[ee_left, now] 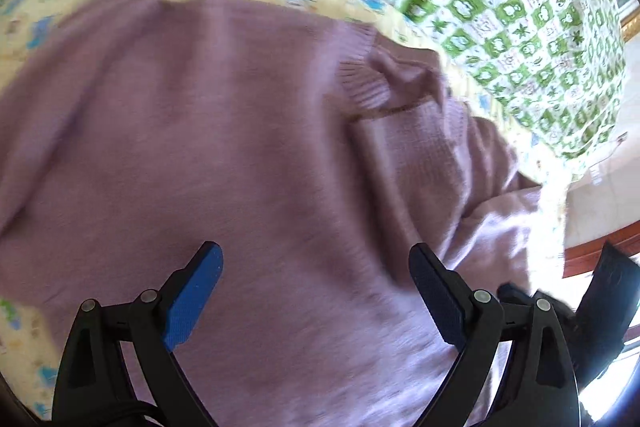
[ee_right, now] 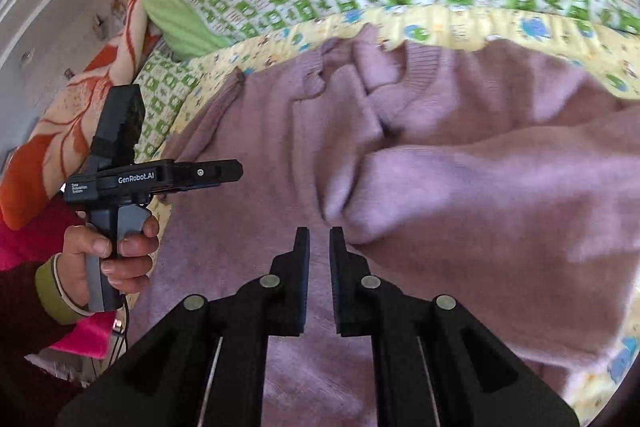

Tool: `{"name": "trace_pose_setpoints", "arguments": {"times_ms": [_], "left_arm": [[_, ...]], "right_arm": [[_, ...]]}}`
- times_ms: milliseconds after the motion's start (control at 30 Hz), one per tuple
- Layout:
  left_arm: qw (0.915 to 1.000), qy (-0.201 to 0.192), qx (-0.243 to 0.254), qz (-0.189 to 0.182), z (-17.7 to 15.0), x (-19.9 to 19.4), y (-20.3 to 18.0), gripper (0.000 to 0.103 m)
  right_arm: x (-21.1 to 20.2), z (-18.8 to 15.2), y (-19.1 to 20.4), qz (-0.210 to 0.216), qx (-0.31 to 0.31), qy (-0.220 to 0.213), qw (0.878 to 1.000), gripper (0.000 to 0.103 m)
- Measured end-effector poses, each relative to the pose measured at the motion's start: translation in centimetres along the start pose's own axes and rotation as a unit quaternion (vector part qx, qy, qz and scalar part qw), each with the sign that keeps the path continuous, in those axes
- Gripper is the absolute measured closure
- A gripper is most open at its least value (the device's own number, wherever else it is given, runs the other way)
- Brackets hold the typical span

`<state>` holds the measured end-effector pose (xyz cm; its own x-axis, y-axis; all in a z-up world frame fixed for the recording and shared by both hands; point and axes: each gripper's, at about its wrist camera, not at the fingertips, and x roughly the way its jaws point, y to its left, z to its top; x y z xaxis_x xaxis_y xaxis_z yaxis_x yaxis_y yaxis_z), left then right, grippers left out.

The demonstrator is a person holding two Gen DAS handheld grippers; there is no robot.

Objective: Fold small clothes

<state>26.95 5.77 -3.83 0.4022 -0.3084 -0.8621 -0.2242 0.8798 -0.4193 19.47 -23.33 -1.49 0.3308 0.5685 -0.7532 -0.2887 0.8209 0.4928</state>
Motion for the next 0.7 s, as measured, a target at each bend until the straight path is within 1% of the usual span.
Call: {"name": "trace_pose_setpoints", "arguments": {"times_ms": [100,167,200,233,267,300,333,367,400,433,500,533,567,633,667,700], "left_arm": [[0.9999,0.014,0.007,-0.003,2.5,2.7,-2.8,0.008],[0.9995,0.022,0.020,0.015,3.6,4.3,-4.4,0.008],[0.9989,0.026,0.029,0.027,4.2,5.2,-5.2,0.010],[0.9982,0.027,0.038,0.039,4.7,5.9,-5.7,0.013],[0.9976,0.019,0.048,0.046,4.9,6.1,-6.2,0.032],[0.9967,0.010,0.061,0.052,5.0,6.0,-6.7,0.045],[0.9958,0.005,0.072,0.057,5.0,5.6,-7.0,0.074],[0.9965,0.001,0.077,0.034,5.0,4.8,-7.0,0.095],[0.9979,-0.006,0.064,-0.001,4.7,3.1,-6.7,0.096],[0.9980,-0.024,0.057,-0.012,4.4,1.7,-6.5,0.096],[0.9945,-0.082,0.055,-0.036,2.9,-2.6,-5.8,0.096],[0.9929,-0.099,0.050,-0.042,2.1,-3.9,-5.1,0.097],[0.9923,-0.109,0.039,-0.046,1.4,-4.7,-4.1,0.097],[0.9922,-0.113,0.017,-0.050,-0.2,-5.0,-1.6,0.096],[0.9938,-0.102,0.005,-0.044,-1.0,-4.3,-0.2,0.096],[0.9947,-0.093,0.000,-0.042,-1.4,-3.8,0.3,0.096]], "right_arm": [[-1.8,-0.6,-0.9,-0.011,0.017,-0.015,1.000,0.092],[-2.9,-0.9,-1.7,-0.019,0.029,-0.027,0.999,0.092],[-3.5,-1.0,-2.2,-0.022,0.037,-0.034,0.999,0.092],[-3.9,-1.1,-2.5,-0.025,0.045,-0.041,0.998,0.092],[-4.2,-1.2,-2.8,-0.029,0.052,-0.047,0.997,0.092],[-4.7,-1.3,-3.1,-0.032,0.058,-0.053,0.996,0.092],[-5.2,-1.4,-3.4,-0.036,0.064,-0.058,0.996,0.092],[-5.7,-1.4,-3.8,-0.041,0.069,-0.064,0.995,0.092],[-6.3,-1.5,-4.1,-0.047,0.073,-0.070,0.994,0.092],[-6.8,-1.5,-4.3,-0.054,0.077,-0.078,0.993,0.092],[-7.9,-1.5,-4.9,-0.066,0.089,-0.096,0.989,0.092],[-8.4,-1.7,-5.3,-0.073,0.096,-0.104,0.987,0.092],[-8.8,-1.8,-5.6,-0.081,0.103,-0.111,0.985,0.092],[-9.3,-2.0,-6.4,-0.094,0.122,-0.121,0.981,0.092],[-9.4,-2.1,-6.8,-0.099,0.131,-0.123,0.979,0.092],[-9.4,-2.3,-7.3,-0.104,0.142,-0.123,0.977,0.092]]}}
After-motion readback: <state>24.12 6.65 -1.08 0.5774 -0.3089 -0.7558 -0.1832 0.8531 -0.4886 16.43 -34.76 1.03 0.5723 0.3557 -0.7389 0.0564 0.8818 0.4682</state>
